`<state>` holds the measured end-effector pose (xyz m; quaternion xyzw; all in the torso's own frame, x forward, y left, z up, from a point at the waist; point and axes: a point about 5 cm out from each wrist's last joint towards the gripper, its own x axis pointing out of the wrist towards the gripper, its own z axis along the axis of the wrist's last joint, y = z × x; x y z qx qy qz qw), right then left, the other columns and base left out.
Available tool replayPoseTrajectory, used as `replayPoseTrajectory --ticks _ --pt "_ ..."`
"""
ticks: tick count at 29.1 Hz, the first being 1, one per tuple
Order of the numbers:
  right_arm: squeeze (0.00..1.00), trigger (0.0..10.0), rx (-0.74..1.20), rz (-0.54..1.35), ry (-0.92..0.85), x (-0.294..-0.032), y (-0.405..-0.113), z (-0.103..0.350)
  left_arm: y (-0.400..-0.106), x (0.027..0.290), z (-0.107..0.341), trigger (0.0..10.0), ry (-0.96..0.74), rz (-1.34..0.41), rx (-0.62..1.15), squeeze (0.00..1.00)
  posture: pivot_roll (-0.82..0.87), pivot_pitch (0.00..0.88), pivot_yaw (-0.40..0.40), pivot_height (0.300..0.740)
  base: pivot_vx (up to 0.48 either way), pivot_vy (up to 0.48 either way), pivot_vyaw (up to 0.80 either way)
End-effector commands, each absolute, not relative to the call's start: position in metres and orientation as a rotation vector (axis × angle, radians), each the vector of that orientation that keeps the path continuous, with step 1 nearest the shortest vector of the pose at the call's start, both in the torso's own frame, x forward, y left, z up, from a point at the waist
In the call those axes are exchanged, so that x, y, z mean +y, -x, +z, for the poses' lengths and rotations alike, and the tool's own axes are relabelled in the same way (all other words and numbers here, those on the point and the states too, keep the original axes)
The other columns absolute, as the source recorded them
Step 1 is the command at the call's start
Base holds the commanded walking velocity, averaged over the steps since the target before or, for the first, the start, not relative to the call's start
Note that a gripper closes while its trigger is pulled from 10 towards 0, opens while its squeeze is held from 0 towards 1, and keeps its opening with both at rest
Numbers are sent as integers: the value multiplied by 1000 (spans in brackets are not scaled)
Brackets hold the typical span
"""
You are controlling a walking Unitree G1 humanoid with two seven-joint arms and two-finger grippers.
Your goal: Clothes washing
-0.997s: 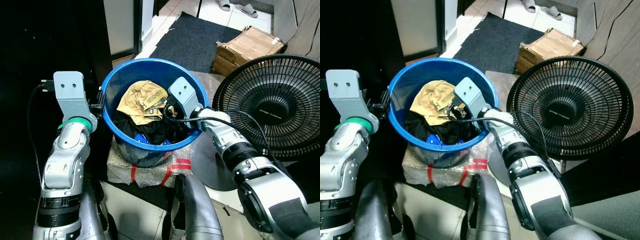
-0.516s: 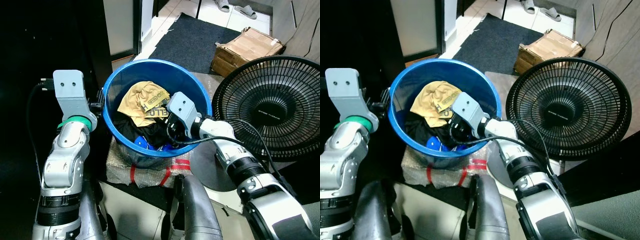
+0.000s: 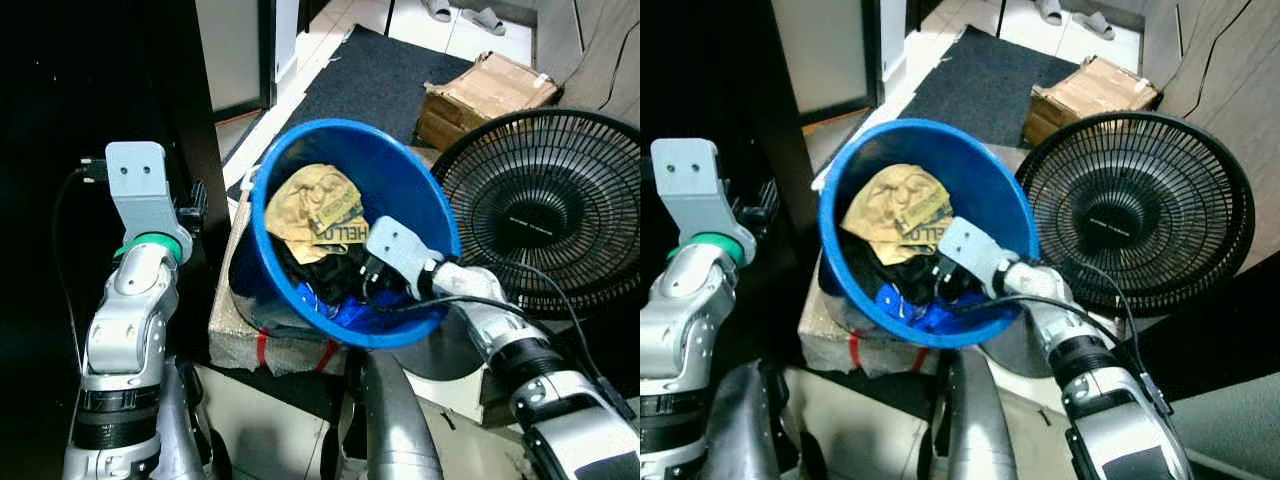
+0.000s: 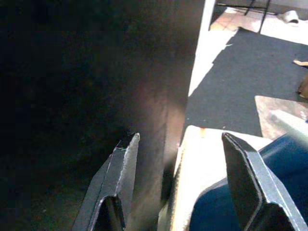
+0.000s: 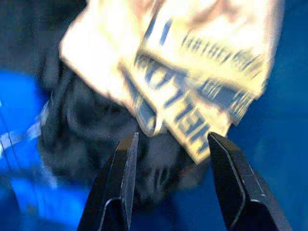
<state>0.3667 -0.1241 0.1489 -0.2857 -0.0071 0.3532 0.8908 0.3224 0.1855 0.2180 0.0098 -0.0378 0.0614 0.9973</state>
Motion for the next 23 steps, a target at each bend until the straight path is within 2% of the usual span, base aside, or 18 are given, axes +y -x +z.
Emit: replayPoseTrajectory --ticks 1,5,8,12,14,19,20,21,23 --pt "0 10000 22 728 512 -124 -365 140 -323 185 215 10000 -23 123 -65 0 96 204 -59 445 0 0 0" --pt "0 10000 27 713 464 -118 -369 138 -323 184 215 10000 -23 122 -65 0 98 207 -58 445 0 0 0" --pt "0 10000 115 692 456 -115 -371 124 -322 185 215 10000 -25 124 -63 0 107 211 -60 445 0 0 0" --pt "0 10000 170 680 445 -117 -370 115 -321 186 215 10000 -27 128 -61 0 112 218 -61 445 0 0 0" --pt "0 10000 251 634 472 -127 -368 103 -320 187 214 10000 -29 132 -56 0 107 226 -59 445 0 0 0" --pt "0 10000 293 589 468 -133 -369 99 -319 187 213 10000 -29 132 -53 0 107 229 -58 445 0 0 0" --pt "0 10000 305 494 398 -139 -375 106 -319 186 212 10000 -28 130 -51 0 106 229 -57 445 0 0 0" --pt "0 10000 305 494 398 -139 -375 106 -319 186 212 10000 -28 130 -51 0 106 229 -57 445 0 0 0" --pt "0 10000 335 355 223 -145 -385 117 -319 185 212 10000 -29 127 -49 0 113 231 -57 445 0 0 0"
